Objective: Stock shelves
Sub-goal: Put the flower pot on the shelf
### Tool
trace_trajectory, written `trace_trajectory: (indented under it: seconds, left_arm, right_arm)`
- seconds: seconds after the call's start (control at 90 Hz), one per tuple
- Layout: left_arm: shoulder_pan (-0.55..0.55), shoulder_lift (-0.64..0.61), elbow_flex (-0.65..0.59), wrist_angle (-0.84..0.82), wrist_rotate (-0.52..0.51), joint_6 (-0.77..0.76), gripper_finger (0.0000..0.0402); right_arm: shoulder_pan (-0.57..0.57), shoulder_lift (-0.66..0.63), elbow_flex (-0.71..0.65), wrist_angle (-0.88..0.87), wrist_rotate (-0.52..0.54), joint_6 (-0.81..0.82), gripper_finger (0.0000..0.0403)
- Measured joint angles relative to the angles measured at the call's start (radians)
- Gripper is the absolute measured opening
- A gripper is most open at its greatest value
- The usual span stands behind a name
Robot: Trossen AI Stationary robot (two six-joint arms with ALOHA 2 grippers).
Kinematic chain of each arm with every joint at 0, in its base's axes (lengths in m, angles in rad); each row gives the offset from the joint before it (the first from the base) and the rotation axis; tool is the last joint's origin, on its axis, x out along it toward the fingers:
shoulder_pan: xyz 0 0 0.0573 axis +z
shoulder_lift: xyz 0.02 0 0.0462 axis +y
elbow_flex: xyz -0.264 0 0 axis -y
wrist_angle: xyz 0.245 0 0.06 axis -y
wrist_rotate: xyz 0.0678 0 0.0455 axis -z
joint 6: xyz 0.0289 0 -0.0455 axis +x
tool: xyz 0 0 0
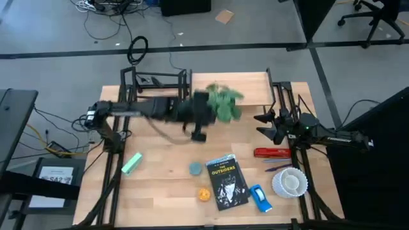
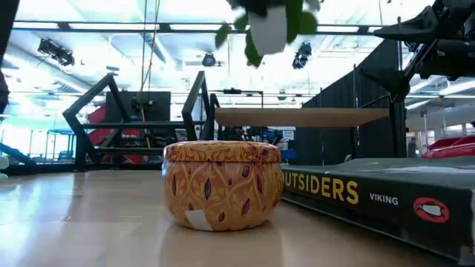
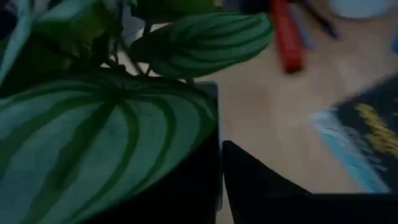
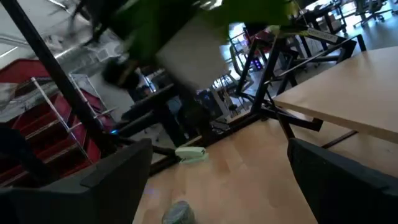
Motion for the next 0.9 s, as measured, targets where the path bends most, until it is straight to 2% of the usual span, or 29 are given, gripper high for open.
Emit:
trace_trajectory:
  seconds: [0.156,0.3,0.533,0.9]
  left_arm:
    - [0.166,0.067,0.0,0.088,0.105,0.002,0.0]
    - [0.248,0.156,0.006,0.103,0.19,-0.02,0.0]
    - [0.269,0.215,0.008,0.134,0.253,-0.057,0.0]
    - [0.274,0.238,0.01,0.324,0.349,-0.069,0.0]
  right_arm:
    - [0.0,0.0,0.0,0.0,0.0,0.0,0.0346]
    - [0.0,0.0,0.0,0.0,0.0,0.0,0.0346]
    - [0.0,0.0,0.0,0.0,0.0,0.0,0.0346]
    - [0.0,0.0,0.0,0.0,0.0,0.0,0.0346]
